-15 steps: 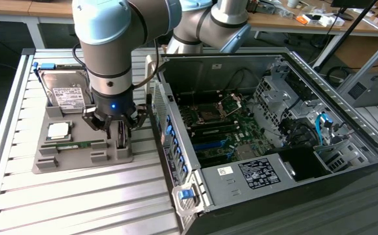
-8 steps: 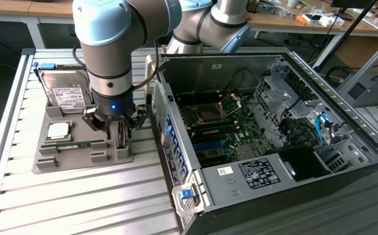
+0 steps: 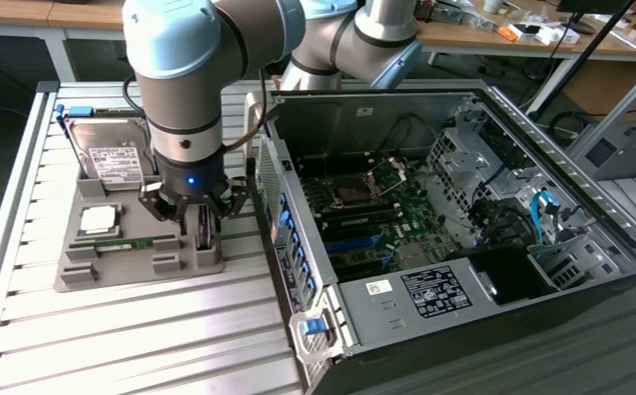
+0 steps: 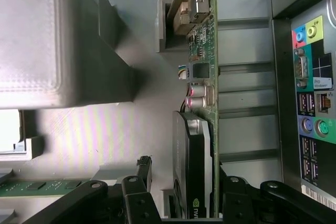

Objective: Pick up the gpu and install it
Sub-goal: 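Pick up the gpu and move the gpu toward the slot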

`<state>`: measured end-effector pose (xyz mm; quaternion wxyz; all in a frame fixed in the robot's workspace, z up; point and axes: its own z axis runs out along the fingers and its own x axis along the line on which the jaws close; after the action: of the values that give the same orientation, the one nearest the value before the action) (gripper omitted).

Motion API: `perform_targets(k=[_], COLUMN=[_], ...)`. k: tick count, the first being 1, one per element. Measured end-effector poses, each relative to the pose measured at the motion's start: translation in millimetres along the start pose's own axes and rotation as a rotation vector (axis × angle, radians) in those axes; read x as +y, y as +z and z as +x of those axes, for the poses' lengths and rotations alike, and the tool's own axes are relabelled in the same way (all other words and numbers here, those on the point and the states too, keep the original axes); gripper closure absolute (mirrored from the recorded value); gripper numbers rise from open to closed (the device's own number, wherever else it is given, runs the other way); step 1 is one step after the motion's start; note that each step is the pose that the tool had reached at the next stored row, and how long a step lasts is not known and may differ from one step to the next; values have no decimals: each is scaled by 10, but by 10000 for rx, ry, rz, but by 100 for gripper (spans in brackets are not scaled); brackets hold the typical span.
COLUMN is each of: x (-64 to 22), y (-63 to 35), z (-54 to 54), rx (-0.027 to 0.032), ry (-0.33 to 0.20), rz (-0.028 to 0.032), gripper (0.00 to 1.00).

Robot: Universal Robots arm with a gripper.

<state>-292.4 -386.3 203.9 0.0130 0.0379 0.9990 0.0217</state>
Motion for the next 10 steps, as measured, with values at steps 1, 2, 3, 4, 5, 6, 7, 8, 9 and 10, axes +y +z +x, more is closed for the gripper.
perform_targets(k=[1,2,3,4,5,6,7,8,9,10], x=[0,0,0,-1,-1,-1,-1,-1,-1,-1], y=[3,7,10,14,17,20,23,25,28,30], z=[0,0,0,0,0,0,0,0,0,1], rx=[0,0,0,0,0,-1,-1,-1,-1,0], ry=[0,0,0,0,0,0,0,0,0,0], rz=[0,0,0,0,0,-1,-1,-1,-1,0], gripper=[46,46,46,46,46,46,46,46,46,46])
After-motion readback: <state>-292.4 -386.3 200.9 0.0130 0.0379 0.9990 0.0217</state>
